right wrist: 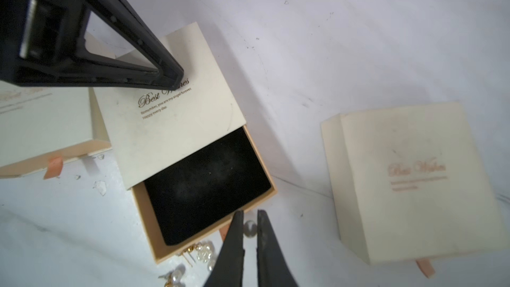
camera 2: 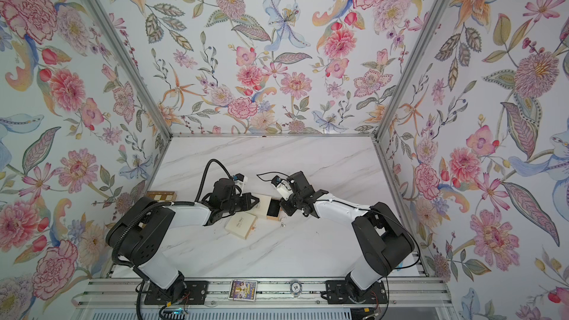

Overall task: Take out the earrings from the drawer-style jewelry box
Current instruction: Place the earring at the center of the board.

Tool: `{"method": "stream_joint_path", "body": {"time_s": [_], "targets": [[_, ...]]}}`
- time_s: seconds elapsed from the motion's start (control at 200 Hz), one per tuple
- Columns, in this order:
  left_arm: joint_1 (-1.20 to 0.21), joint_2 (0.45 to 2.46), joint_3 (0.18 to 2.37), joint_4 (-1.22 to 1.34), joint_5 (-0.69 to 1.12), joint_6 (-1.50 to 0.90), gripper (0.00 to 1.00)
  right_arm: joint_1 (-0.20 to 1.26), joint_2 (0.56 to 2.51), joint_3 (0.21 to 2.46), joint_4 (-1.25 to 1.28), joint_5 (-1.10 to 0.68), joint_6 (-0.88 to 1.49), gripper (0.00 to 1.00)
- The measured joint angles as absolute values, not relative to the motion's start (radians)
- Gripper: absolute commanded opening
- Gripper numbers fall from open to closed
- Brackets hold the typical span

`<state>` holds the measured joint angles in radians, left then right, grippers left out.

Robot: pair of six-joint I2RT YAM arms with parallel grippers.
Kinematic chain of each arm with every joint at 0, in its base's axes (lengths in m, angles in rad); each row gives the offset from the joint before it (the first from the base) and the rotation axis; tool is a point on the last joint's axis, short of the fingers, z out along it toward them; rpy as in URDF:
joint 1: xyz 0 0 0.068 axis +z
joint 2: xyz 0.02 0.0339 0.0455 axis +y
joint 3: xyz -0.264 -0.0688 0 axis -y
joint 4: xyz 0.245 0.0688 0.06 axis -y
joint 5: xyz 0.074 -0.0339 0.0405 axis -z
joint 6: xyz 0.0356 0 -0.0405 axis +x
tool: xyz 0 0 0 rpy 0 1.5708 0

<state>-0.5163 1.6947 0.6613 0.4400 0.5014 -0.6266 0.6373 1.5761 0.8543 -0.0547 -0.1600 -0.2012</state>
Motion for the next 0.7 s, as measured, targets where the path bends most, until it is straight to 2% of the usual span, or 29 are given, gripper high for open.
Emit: {"method": "stream_joint_path", "body": {"time_s": [0.701], "targets": [[-0.516, 1.694, 0.671, 0.420, 0.502, -0.626, 0.00, 0.601, 1.600, 0.802, -0.037, -0.188, -0.041, 0.14]]}}
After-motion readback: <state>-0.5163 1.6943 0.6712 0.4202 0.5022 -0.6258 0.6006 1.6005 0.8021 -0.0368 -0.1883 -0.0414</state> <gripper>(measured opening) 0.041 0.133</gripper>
